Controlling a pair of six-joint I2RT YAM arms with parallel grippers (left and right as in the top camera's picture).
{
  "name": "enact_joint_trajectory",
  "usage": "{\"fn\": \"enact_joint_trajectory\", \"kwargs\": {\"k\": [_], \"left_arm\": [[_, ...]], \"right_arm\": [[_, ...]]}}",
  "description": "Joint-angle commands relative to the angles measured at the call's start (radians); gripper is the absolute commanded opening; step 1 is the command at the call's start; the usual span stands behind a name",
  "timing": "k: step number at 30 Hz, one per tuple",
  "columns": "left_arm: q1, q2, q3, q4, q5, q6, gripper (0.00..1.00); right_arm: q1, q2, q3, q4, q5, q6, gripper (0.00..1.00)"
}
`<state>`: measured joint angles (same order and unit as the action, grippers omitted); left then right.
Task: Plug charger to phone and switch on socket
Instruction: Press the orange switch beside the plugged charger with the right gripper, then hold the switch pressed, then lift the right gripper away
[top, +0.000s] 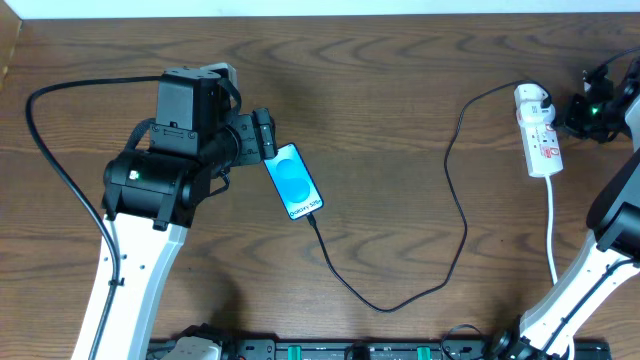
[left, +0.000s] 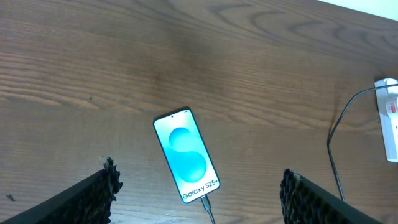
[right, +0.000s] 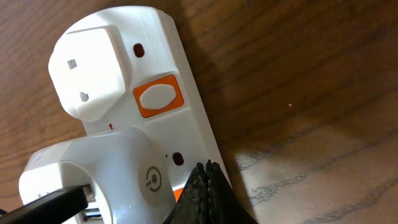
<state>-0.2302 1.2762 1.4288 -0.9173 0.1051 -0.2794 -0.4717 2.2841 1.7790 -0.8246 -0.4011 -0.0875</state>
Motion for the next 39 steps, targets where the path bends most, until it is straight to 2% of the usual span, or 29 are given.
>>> {"fn": "enact_joint_trajectory", "kwargs": {"k": [1,10,28,33,39], "left_arm": [[0.005,-0.003,0.009,-0.003,-0.013,0.017,0.85],[0.005,-0.003,0.009,-0.003,-0.013,0.017,0.85],[0.005,-0.003,0.009,-0.003,-0.013,0.017,0.85],[0.005,-0.003,0.009,-0.003,-0.013,0.017,0.85],[0.005,-0.003,0.008,-0.003,-0.013,0.016,0.85]], "right_arm": [[0.067,0.009,-0.026,-0.043,-0.088,-0.026,0.01],[0.087,0.009,-0.026,-0.069,-0.088,-0.013,0.01],[0.130,0.009,-0.042,-0.093,-0.059,0.149,0.01],[0.132,0.009,-0.051,-0.064,0.042,0.236,0.01],[0.103,0.009,-0.050,-0.016,0.016,0.319,0.01]]}}
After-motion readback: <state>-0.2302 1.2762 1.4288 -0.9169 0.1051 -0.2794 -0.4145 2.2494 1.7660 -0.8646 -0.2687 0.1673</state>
